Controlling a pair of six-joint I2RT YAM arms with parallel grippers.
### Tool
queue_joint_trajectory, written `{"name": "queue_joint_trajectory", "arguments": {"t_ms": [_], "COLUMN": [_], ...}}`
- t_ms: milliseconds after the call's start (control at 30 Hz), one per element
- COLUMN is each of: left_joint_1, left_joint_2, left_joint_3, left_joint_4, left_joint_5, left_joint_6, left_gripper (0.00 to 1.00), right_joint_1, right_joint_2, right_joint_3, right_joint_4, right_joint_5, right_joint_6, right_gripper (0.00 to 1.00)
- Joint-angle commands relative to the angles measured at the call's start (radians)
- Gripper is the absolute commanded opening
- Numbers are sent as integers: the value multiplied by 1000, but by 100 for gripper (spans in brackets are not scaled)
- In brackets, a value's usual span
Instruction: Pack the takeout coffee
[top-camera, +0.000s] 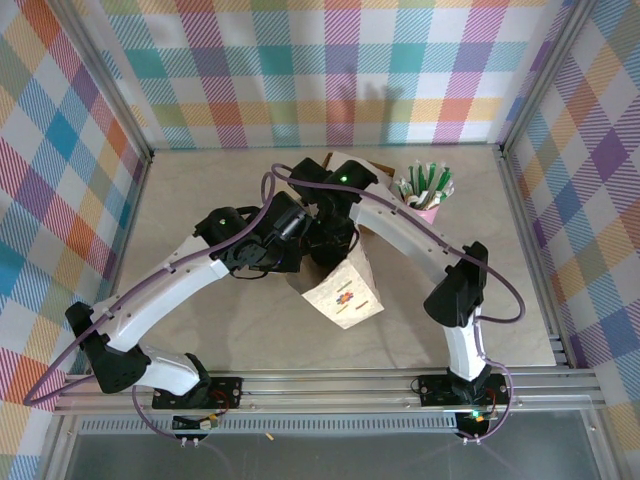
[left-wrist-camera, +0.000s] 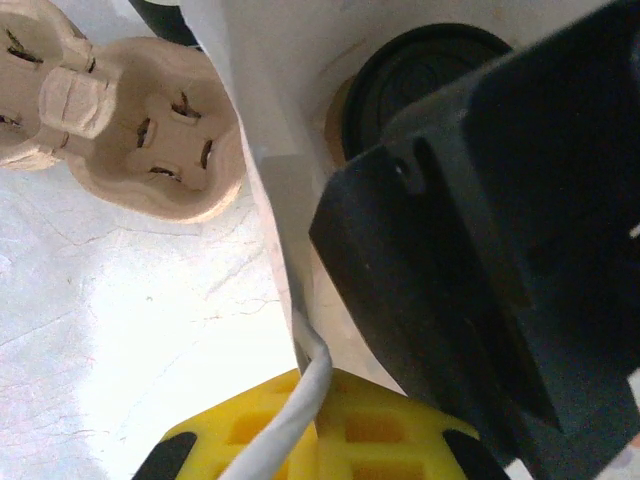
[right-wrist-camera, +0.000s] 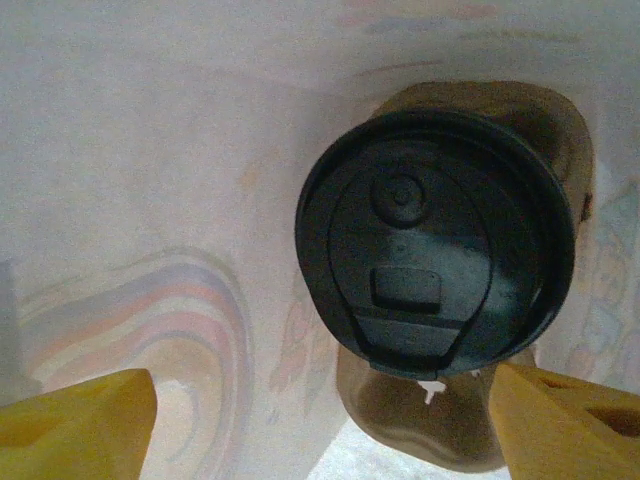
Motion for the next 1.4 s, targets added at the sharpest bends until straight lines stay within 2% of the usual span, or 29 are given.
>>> {"name": "queue_joint_trajectory", "arguments": {"t_ms": [0, 500, 900, 1000, 1233, 1367], "left_joint_1": [-15, -21, -21, -16, -12, -12], "left_joint_2": [9, 12, 9, 0, -6, -4], "left_joint_3": [38, 50, 59, 51, 62, 73], "left_joint_4": [-40, -58, -74, -80, -71, -68], "left_joint_5": [-21, -29, -46, -55, -49, -53], "left_joint_6": [9, 3, -14, -27, -38, -41], "left_gripper": [0, 0, 0, 6, 33, 40], "right_joint_1": [8, 6, 5, 5, 5, 5], "right_joint_2": [-46, -136, -149, -161, -166, -163], "right_joint_3": [-27, -142, -72, -64, -21, 9], "right_joint_4": [34, 182, 97, 86, 66, 50], "right_joint_5": [-58, -146, -94, -79, -59, -37], "right_joint_6": [21, 32, 39, 46, 44, 45], "right_gripper": [85, 79, 70, 68, 67, 67]}}
